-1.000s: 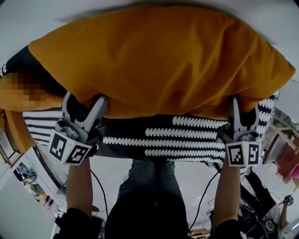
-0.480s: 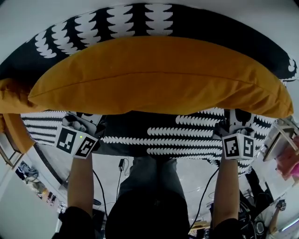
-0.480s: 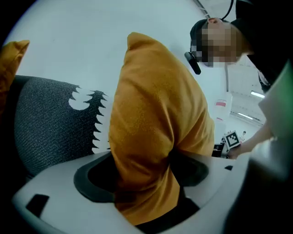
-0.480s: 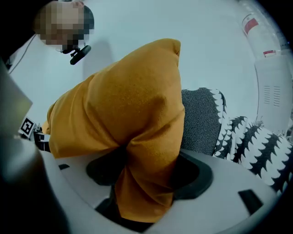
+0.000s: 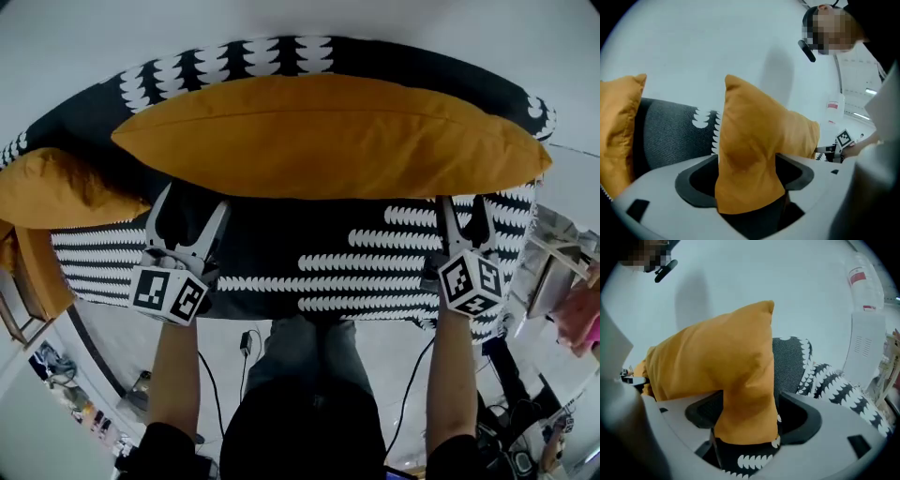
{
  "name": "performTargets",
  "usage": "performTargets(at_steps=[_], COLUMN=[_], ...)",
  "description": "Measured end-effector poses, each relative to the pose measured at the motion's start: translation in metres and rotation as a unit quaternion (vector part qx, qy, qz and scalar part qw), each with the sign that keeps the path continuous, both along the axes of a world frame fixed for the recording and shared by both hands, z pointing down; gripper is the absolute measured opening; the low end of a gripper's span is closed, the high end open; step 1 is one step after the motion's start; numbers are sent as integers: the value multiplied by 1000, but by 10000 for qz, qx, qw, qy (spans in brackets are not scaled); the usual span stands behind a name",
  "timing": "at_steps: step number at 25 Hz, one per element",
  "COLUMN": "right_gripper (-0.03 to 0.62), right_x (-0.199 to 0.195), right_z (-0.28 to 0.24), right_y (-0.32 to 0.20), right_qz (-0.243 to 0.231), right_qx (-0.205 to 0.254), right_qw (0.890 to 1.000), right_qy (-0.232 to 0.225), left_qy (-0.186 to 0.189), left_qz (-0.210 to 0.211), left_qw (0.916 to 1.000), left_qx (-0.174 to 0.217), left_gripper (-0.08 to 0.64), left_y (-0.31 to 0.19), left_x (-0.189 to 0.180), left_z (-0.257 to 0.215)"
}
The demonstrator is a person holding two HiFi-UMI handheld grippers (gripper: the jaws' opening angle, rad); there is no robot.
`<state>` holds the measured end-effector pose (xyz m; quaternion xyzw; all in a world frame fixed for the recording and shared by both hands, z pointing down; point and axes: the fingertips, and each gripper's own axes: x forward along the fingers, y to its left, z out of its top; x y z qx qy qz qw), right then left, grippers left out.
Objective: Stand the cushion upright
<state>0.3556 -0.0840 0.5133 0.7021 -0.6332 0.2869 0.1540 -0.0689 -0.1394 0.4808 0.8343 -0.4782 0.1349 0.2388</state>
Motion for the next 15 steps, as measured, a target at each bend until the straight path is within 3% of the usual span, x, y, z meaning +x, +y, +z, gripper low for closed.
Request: performTargets(at_steps=[4,9,15], right_gripper=[371,309,274], right_x=[-20,-52,-93], right_z=[-55,-154,-261], right_y=[34,75,90], right_qz=[159,-54,-482], right_qx=[419,1030,1789], right_qw=[9988,9945,9827], right_qy=[-185,-200,-56], left_qy=[270,495,347], left_qz=[-37,58,201], left_qw=[9992,9977,9946], left_qx=[295,457,955], left_gripper=[385,378,264], left_y=[18,66,99], left_x=[-13,-12,-35], left_z=[-58,-140,-226])
